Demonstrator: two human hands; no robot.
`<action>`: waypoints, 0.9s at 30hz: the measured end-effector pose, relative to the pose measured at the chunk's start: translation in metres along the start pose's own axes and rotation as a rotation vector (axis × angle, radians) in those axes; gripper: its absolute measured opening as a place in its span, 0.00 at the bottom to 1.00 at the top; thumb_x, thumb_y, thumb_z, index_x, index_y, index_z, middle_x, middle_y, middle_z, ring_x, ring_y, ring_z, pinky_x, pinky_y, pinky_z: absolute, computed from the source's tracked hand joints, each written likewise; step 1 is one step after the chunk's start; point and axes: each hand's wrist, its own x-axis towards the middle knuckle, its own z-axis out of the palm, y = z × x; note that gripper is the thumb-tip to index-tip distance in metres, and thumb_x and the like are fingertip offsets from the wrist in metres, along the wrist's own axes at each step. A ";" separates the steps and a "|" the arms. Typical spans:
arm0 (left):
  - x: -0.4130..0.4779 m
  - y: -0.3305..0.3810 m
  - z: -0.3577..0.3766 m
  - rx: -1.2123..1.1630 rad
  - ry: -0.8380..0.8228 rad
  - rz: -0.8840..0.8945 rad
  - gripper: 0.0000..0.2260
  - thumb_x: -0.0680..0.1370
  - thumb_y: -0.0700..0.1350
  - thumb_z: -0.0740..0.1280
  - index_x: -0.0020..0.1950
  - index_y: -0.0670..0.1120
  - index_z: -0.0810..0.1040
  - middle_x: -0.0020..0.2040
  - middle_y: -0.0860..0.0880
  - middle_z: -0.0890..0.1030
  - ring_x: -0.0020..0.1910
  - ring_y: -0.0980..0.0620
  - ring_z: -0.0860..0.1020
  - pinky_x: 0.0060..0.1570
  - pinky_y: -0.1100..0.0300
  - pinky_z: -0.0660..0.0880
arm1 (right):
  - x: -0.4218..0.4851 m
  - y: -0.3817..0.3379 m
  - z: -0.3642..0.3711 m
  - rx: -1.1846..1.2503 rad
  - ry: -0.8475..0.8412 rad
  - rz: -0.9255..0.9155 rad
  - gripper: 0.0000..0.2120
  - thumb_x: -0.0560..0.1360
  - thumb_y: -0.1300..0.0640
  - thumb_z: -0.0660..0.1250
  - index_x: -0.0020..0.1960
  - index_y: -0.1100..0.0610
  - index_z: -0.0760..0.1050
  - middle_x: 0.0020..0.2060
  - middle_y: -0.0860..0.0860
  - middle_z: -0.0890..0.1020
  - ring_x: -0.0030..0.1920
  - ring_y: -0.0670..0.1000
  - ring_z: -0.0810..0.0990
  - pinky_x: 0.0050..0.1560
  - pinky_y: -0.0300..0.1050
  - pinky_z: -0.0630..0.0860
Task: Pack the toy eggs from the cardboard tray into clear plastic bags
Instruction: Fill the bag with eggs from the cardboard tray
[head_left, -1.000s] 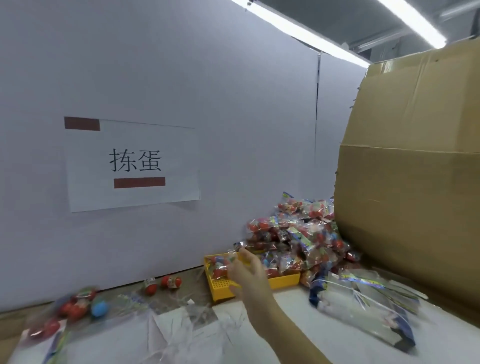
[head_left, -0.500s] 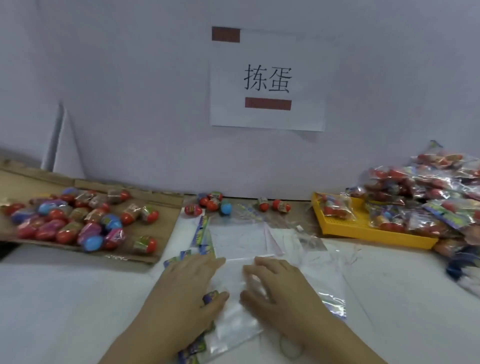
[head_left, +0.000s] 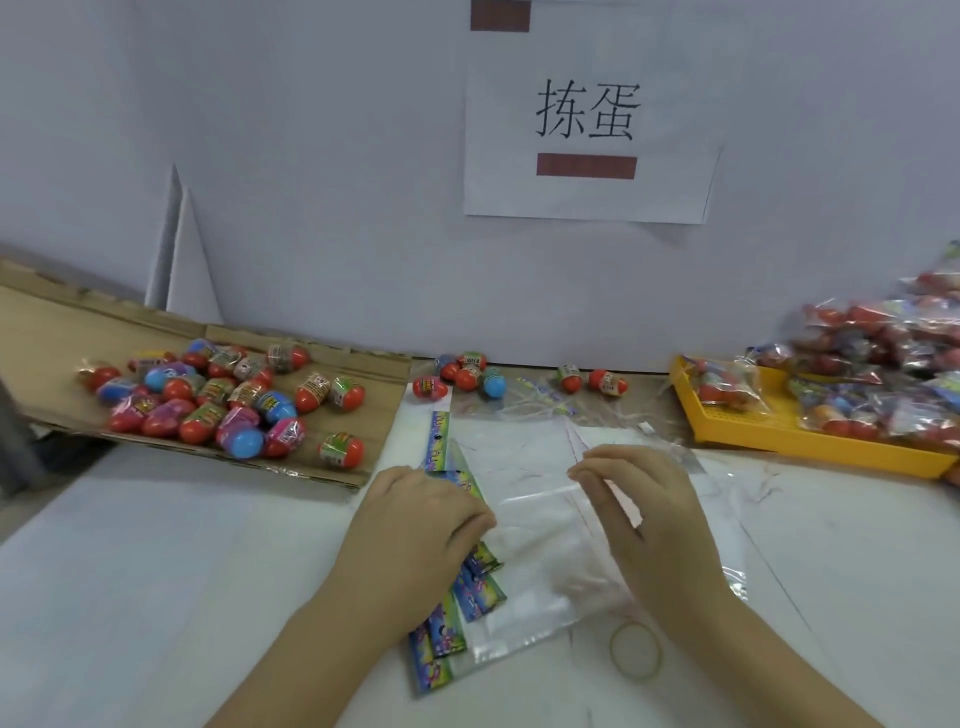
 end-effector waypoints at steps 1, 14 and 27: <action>0.001 0.000 -0.001 0.007 0.041 0.048 0.12 0.80 0.54 0.61 0.48 0.54 0.84 0.44 0.59 0.83 0.46 0.55 0.79 0.57 0.62 0.64 | 0.002 0.000 -0.002 0.018 0.035 0.017 0.12 0.76 0.53 0.62 0.46 0.57 0.83 0.45 0.48 0.82 0.48 0.50 0.79 0.50 0.49 0.75; 0.013 -0.007 -0.035 -1.301 0.270 -0.675 0.04 0.58 0.47 0.75 0.30 0.49 0.83 0.32 0.51 0.83 0.34 0.54 0.82 0.32 0.62 0.76 | 0.026 0.029 -0.046 -0.632 -0.690 0.567 0.44 0.76 0.45 0.63 0.77 0.49 0.34 0.78 0.51 0.46 0.77 0.55 0.49 0.73 0.60 0.52; 0.007 0.014 -0.025 -0.883 0.630 -0.282 0.07 0.77 0.48 0.69 0.43 0.52 0.71 0.47 0.58 0.82 0.47 0.58 0.82 0.47 0.66 0.77 | 0.024 0.009 -0.047 -0.076 -0.402 0.370 0.22 0.77 0.40 0.51 0.60 0.44 0.79 0.53 0.41 0.82 0.57 0.46 0.76 0.50 0.39 0.70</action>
